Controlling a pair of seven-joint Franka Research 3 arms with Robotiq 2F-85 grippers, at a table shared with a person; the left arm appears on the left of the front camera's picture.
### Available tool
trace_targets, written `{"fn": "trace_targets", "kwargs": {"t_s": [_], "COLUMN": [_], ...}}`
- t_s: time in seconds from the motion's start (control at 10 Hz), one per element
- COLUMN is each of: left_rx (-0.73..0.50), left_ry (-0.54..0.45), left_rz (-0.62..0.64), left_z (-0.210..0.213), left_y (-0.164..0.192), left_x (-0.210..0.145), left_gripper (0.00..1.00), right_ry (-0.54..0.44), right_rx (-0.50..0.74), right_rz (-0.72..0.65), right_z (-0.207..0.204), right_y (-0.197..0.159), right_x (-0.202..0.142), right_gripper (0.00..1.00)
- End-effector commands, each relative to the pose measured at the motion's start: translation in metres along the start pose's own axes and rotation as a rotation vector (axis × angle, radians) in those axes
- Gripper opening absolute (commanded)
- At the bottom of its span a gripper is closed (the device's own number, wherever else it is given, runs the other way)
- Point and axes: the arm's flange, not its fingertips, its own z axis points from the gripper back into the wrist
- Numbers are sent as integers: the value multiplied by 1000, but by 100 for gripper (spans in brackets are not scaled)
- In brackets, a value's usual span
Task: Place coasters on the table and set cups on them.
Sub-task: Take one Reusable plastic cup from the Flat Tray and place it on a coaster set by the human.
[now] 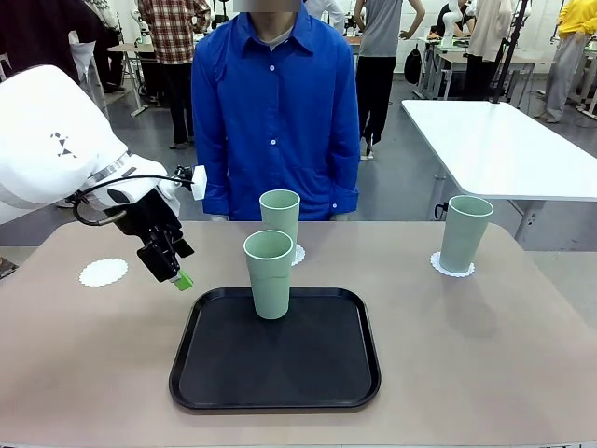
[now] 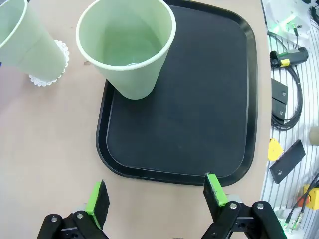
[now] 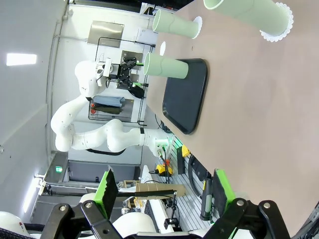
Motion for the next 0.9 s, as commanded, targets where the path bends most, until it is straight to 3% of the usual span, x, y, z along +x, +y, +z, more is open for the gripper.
{"fn": "trace_targets", "kwargs": {"t_s": [0.0,0.1,0.2,0.3,0.5,0.8], "left_rx": [-9,0,-78,-163,-151,-211], "left_ry": [7,0,-199,-336,-526,-696], "left_rz": [-2,0,-123,-183,-315,-271], "left_z": [3,0,-2,-4,-15,-58], "left_y": [-3,0,35,59,91,95], "left_x": [1,0,-10,-14,-32,-64], "left_gripper": [100,100,100,100,100,100], "right_ry": [4,4,4,4,4,4], "right_rx": [-4,-4,-4,-4,-4,-4], "right_rz": [-10,-10,-10,-10,-10,-10], "right_z": [1,1,1,1,1,1], "right_y": [2,2,2,2,2,2], "right_x": [-1,-1,-1,-1,-1,-1], "right_gripper": [100,100,100,100,100,100]}}
